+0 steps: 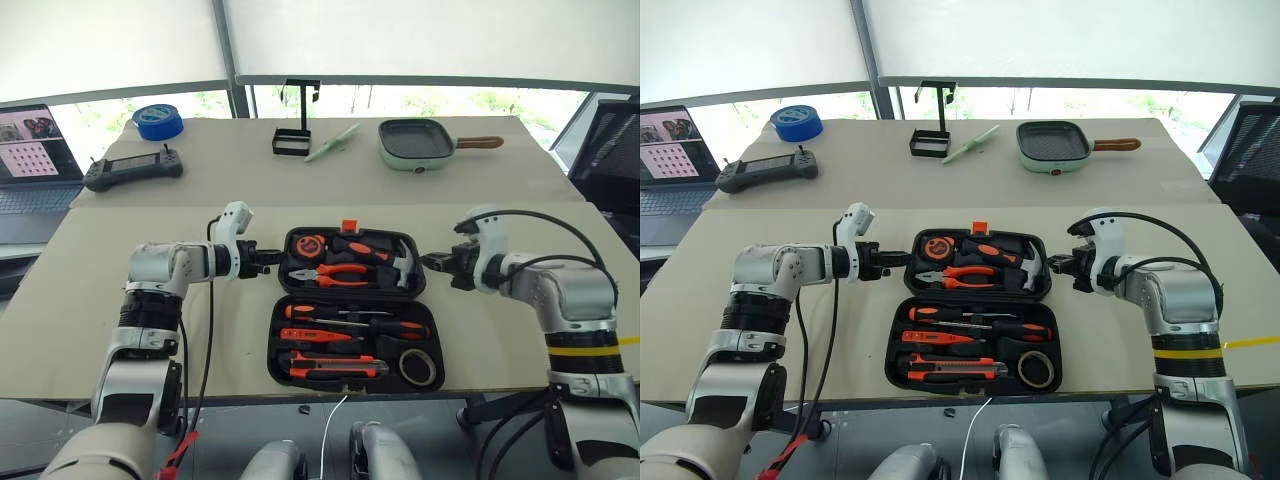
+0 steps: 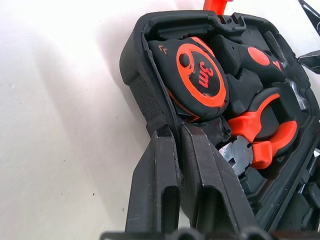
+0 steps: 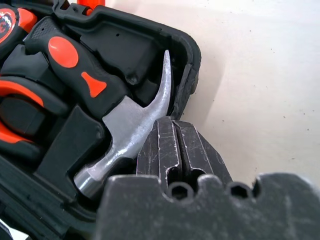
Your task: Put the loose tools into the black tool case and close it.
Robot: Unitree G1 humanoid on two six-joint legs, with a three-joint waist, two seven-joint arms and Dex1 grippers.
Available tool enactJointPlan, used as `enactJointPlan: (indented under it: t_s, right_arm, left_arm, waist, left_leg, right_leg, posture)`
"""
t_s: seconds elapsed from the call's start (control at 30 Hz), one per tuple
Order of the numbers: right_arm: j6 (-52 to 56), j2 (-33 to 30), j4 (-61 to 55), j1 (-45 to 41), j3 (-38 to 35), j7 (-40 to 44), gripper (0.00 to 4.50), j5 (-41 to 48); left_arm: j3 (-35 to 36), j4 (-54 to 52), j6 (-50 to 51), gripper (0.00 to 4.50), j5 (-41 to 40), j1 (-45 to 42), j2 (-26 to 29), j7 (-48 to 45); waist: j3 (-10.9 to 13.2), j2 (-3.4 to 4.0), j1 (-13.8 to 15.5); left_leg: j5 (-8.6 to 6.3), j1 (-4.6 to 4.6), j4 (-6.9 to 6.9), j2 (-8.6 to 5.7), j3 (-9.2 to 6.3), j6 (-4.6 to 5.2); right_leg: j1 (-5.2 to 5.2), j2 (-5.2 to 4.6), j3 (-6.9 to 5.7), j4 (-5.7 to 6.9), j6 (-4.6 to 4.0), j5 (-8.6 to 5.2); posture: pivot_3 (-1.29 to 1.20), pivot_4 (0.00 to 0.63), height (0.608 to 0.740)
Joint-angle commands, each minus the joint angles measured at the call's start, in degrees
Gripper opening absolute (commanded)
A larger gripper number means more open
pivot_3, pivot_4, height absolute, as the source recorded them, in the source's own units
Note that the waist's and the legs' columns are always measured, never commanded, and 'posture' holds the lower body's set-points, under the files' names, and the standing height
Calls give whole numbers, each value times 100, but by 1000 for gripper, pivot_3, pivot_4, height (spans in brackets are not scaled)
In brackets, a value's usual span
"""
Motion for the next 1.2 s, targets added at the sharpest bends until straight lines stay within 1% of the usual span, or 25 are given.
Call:
enactJointPlan:
  t_s: [0.03,0.1,0.17,0.2,0.4,0.5,0.57,0.63,0.67,0.83,0.93,1.03,1.1,1.13,1.2]
  right_arm:
    - [208,-60,-225,-76,-179,-4,611,177]
    - [353,-110,-366,-11,-168,-33,1088,200]
    - [474,-176,-549,100,-110,-18,1883,234]
    - [557,-188,-619,155,-110,-26,2212,263]
    - [487,-147,-568,366,-138,-82,2212,205]
    - [443,-76,-472,316,-238,-129,1473,233]
    - [438,-44,-440,270,-269,-141,730,255]
    - [455,13,-428,206,-302,-160,104,299]
    - [463,35,-423,183,-313,-169,37,317]
    - [513,134,-464,112,-345,-208,37,420]
    - [308,226,-460,-29,-408,-256,37,446]
    - [-186,356,-242,-335,-483,-545,37,224]
    - [-356,447,-110,-479,-576,-673,37,175]
    - [-495,525,-14,-587,-681,-789,37,165]
    - [-800,682,156,-784,-891,-1059,37,120]
  left_arm:
    - [-122,-234,18,0,-90,89,-32,-66]
    - [-125,-240,-13,0,-69,107,-33,-38]
    - [-113,-227,-20,0,-67,107,-38,-12]
    - [-108,-218,-26,0,-66,105,-39,-5]
    - [-73,-204,-83,0,-70,103,-54,36]
    - [-52,-195,-103,0,-70,97,-67,75]
    - [-60,-193,-119,0,-69,99,-66,67]
    - [-68,-195,-131,0,-72,105,-68,57]
    - [-71,-194,-134,0,-73,107,-71,56]
    - [-84,-257,-152,0,-96,129,-121,51]
    - [-46,-413,-549,0,-101,147,-198,-5]
    - [-33,-721,-1376,0,-21,116,-304,-41]
    - [3,-807,-1730,0,-9,87,-368,-49]
    - [97,-816,-1900,0,-40,18,-453,19]
    - [229,-869,-2566,0,8,-81,-616,128]
  waist:
    - [0,0,5]
    - [0,0,7]
    - [0,0,18]
    - [0,0,22]
    - [0,0,25]
    - [0,0,29]
    - [0,0,31]
    - [0,0,29]
    - [0,0,33]
    - [0,0,40]
    - [0,0,35]
    - [1,-1,39]
    - [2,-1,50]
    - [2,-1,55]
    - [2,-1,49]
  left_leg:
    - [0,0,-1,0,0,0]
    - [0,-2,-2,0,-1,0]
    - [0,-4,-2,0,-1,0]
    - [0,-5,-3,0,-1,0]
    - [0,-5,-2,0,-2,0]
    - [0,-4,-2,0,-2,0]
    - [0,-4,-2,0,-2,0]
    - [0,-4,-1,0,-2,0]
    - [0,-4,-1,0,-2,0]
    - [0,-4,0,-1,-1,1]
    - [0,-4,0,-1,-1,1]
    - [0,-4,1,-1,0,0]
    - [3,-13,3,-4,1,-4]
    - [3,-17,3,-4,1,-5]
    - [4,-23,0,-4,1,-5]
  right_leg:
    - [0,0,0,1,0,0]
    - [0,0,-1,1,0,0]
    - [0,0,-2,1,0,0]
    - [-1,0,-3,1,0,0]
    - [-1,0,-1,-1,0,0]
    - [-1,0,-1,-2,0,0]
    - [-1,0,-1,-1,0,0]
    - [0,0,0,-1,0,0]
    - [0,0,0,-1,0,0]
    - [0,-1,0,-1,0,0]
    - [0,-1,0,-1,0,0]
    - [-2,-1,2,-2,0,0]
    - [-10,-2,2,-1,-2,1]
    - [-15,-3,2,0,-2,2]
    - [-23,-2,0,2,-3,2]
  posture:
    - [0,150,740]
    - [0,150,740]
    - [0,150,740]
    - [0,150,740]
    - [0,150,740]
    - [0,150,740]
    - [0,150,740]
    - [0,150,740]
    - [0,150,740]
    - [0,150,740]
    - [0,150,740]
    - [0,150,740]
    - [0,150,740]
    - [0,150,740]
    - [0,150,740]
